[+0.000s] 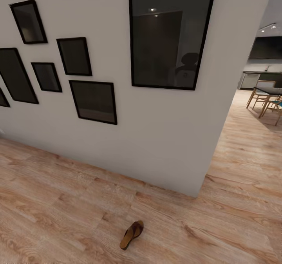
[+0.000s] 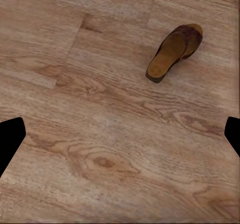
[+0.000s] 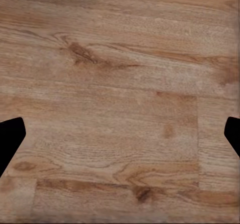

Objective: Pick up the two gym shoes and the two sandals from the corridor floor and place them onto the hallstand (shoe rack) in the corridor, making sure they are on the rack and not on the floor. Arrange them so the two gym shoes are next to each other and the two sandals are next to each other.

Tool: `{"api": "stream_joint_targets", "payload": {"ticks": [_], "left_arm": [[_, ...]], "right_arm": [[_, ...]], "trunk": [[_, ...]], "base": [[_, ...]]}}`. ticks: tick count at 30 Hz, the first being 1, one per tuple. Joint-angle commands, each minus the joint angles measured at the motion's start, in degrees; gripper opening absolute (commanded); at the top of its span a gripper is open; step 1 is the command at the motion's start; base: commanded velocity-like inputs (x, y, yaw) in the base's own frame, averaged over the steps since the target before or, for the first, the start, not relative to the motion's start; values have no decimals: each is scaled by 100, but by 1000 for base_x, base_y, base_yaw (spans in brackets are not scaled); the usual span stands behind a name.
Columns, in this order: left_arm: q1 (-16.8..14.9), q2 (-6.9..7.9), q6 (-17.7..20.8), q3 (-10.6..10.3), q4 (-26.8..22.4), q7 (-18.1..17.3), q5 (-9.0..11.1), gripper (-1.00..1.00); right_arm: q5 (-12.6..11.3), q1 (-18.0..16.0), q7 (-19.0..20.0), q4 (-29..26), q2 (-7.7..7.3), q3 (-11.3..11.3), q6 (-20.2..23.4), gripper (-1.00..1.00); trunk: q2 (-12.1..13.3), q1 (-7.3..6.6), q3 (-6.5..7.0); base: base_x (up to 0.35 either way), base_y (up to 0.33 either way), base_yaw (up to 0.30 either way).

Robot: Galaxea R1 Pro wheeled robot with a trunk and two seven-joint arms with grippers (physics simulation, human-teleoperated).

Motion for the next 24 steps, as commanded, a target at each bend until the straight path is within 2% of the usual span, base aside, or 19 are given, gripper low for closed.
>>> {"api": "stream_joint_targets", "payload": {"ticks": [1, 9, 24], "left_arm": [[-3, 1, -18, -4, 3, -2, -12, 100], [-5, -4, -18, -4, 3, -2, -3, 100], [-3, 5, -18, -4, 3, 3, -2, 100]], "right_arm": [[-26, -5, 48, 5, 3, -23, -17, 100], [-26, -5, 48, 5, 3, -23, -17, 100], [-25, -5, 48, 5, 3, -23, -17, 100]], "trunk": [[-3, -4, -14], [-3, -4, -81], [-3, -4, -208]], "base": [[-315, 83, -153], [-289, 184, -153], [-22, 270, -153]]}}
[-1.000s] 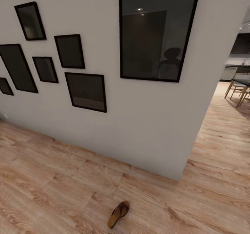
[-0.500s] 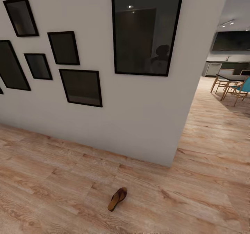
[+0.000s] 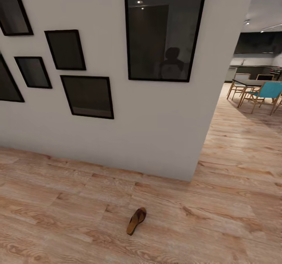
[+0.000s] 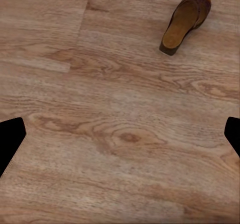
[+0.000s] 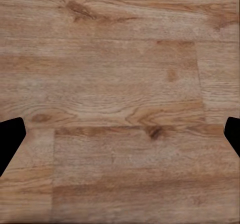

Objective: Pick up the two gym shoes and the two sandals from the corridor floor and place them onto the hallstand (shoe rack) in the corridor, making sure they are on the rack and not on the floor. Arrange them so the two gym shoes are next to each other and the two sandals are next to each other.

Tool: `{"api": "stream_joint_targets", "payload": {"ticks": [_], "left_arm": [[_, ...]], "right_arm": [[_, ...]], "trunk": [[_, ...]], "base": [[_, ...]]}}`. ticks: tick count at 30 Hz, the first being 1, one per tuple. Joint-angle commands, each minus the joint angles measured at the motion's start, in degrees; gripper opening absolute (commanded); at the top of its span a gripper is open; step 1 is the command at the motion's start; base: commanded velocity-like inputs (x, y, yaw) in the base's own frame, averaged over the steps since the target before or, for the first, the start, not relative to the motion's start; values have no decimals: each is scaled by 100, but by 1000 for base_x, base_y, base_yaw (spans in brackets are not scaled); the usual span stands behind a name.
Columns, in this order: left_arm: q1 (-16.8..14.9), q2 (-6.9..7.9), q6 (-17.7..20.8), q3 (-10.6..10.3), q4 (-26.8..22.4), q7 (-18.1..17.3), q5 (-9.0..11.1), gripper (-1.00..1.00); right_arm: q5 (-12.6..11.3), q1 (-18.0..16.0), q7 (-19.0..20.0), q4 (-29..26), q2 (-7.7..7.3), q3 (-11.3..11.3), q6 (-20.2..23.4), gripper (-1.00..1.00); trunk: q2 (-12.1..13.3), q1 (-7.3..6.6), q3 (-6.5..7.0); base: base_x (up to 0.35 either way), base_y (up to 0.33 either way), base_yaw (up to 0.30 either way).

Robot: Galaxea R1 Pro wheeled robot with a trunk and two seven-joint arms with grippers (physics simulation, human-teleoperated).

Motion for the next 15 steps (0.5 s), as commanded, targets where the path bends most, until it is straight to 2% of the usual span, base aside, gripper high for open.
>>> {"api": "stream_joint_targets", "payload": {"ticks": [1, 15], "left_arm": [[-1, 2, -18, -4, 3, -1, -11, 100], [0, 9, -17, -4, -44, 45, -12, 100]], "right_arm": [[-26, -5, 48, 4, 3, -23, -17, 100], [-26, -5, 48, 4, 3, -23, -17, 100]], "trunk": [[-3, -1, -14], [-3, -1, -132]], "base": [[0, 87, -153], [0, 16, -153]]}}
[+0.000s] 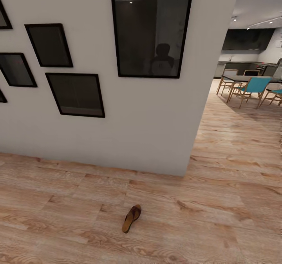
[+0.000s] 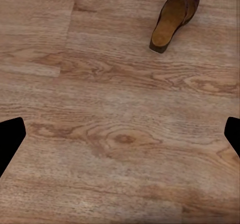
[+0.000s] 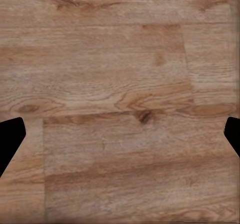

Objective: Pick up the two gym shoes and the two sandals from the corridor floor and place them onto the hallstand (shoe rack) in the corridor, making sure they are on the rack and not on the floor. Arrange them so the two gym shoes are next to each other and the two sandals are next to each other.

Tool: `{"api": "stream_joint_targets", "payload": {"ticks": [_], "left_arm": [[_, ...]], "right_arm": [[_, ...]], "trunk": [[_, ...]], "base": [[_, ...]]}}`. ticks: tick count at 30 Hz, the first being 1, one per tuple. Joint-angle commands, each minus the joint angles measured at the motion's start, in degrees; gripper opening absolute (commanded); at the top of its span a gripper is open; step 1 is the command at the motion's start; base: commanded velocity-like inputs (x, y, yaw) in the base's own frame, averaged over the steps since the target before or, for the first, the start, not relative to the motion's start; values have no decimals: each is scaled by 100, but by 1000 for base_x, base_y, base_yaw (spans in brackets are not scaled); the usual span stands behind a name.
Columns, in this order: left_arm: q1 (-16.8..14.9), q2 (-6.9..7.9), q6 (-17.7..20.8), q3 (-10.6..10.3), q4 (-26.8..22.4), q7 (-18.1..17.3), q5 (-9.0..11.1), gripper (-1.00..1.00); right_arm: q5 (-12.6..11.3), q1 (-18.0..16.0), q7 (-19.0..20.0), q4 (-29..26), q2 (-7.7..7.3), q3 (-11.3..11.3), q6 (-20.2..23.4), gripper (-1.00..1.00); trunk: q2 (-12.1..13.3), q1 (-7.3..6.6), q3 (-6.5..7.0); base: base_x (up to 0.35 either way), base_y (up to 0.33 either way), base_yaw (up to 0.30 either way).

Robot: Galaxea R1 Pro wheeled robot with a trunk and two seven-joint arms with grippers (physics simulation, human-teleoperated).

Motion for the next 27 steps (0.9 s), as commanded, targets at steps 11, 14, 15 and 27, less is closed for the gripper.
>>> {"api": "stream_joint_targets", "payload": {"ticks": [11, 14, 15, 27], "left_arm": [[-3, 3, -11, 20, -6, 4, -4, 100], [-7, 3, -11, 21, -5, 4, -7, 100], [-5, 3, -11, 21, -5, 4, -8, 100], [-2, 5, -11, 21, -3, 4, -11, 100]], "right_arm": [[-30, -5, 46, 5, 3, -22, -18, 100], [-34, -5, 36, 1, 3, -26, -18, 100], [-34, -5, 35, 0, 3, -27, -18, 100], [-12, -5, 37, 3, 3, -39, -26, 100]], "trunk": [[-83, 43, -134], [-83, 43, -159], [-123, 65, -185], [-604, 329, -430]], "base": [[0, 0, -153], [0, 0, -153], [0, 0, -149], [0, 0, -43]]}}
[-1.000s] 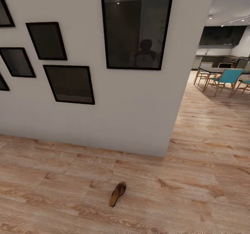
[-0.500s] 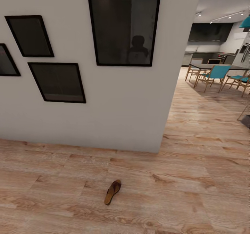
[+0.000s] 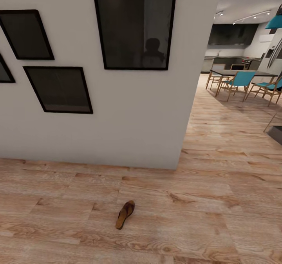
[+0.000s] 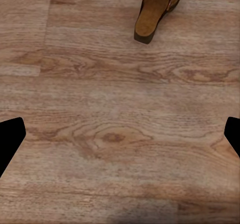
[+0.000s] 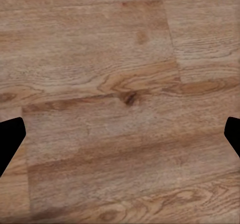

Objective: Pick up the two gym shoes and the two sandals from the corridor floor and place them onto the hallstand (shoe rack) in the corridor, making sure they are on the rack and not on the floor. Arrange them so the two gym shoes are next to each other and the two sandals are next to each other.

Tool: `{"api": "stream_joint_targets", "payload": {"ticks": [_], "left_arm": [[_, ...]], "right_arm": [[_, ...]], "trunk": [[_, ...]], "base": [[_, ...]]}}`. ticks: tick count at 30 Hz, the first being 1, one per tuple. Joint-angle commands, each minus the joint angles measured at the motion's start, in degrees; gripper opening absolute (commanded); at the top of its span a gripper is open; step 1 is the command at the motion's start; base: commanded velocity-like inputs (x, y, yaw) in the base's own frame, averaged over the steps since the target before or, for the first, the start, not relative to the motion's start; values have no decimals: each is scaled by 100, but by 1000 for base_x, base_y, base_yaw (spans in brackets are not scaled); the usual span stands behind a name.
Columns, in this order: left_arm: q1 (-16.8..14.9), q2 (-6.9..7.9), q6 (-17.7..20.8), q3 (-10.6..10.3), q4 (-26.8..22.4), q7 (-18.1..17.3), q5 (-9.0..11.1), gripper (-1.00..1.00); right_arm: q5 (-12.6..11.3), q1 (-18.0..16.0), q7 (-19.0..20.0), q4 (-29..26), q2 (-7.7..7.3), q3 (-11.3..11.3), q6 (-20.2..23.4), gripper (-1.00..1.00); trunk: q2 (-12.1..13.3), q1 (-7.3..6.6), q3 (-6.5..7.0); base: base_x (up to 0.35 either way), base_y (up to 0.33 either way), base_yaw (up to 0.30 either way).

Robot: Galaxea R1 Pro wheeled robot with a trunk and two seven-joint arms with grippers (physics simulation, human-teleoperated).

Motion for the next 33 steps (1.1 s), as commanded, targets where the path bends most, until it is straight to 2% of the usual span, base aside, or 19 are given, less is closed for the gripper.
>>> {"api": "stream_joint_targets", "payload": {"ticks": [1, 24, 33], "left_arm": [[-3, 2, -19, -3, 4, 3, -10, 100], [-16, 115, -23, 6, -17, 11, 17, 100], [-233, 211, 66, -13, -84, -30, 6, 100]], "right_arm": [[-24, -4, 48, 5, 3, -23, -18, 100], [-14, -4, 19, 4, 3, -13, -125, 100], [-3, -53, 7, -293, -85, -15, -118, 100]], "trunk": [[-44, 22, -23], [-966, 527, -436], [-1327, 725, -598]], "base": [[0, 0, -2], [0, 0, 0], [0, 0, 0]]}}
